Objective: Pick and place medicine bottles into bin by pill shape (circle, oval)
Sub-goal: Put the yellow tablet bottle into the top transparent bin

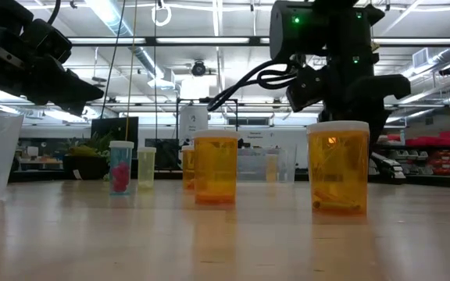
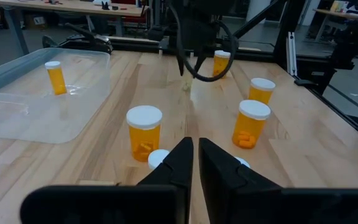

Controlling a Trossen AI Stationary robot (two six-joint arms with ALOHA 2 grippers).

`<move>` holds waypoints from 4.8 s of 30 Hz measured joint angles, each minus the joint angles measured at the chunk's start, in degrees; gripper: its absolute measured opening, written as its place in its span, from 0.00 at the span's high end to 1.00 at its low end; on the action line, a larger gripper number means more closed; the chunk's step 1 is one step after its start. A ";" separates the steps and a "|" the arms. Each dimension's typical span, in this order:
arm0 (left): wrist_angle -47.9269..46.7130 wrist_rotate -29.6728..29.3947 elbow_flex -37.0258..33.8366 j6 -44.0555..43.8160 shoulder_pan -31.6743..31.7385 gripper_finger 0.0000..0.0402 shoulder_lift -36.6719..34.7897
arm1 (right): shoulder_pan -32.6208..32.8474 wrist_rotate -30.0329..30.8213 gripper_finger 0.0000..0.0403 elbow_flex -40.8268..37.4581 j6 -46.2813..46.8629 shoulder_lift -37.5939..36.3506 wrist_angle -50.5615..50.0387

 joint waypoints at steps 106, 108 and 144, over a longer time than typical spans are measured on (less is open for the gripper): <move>-0.02 0.00 -0.01 0.02 0.02 0.94 0.76 | -34.25 -6.66 0.68 46.82 -40.85 27.89 -0.54; -0.02 0.00 -0.01 0.01 0.01 0.93 0.76 | -34.67 -6.92 0.68 46.80 -40.44 27.89 -0.60; -0.01 0.00 -0.02 0.01 0.01 0.93 0.76 | -37.44 -7.69 0.67 42.49 -39.61 27.54 -2.81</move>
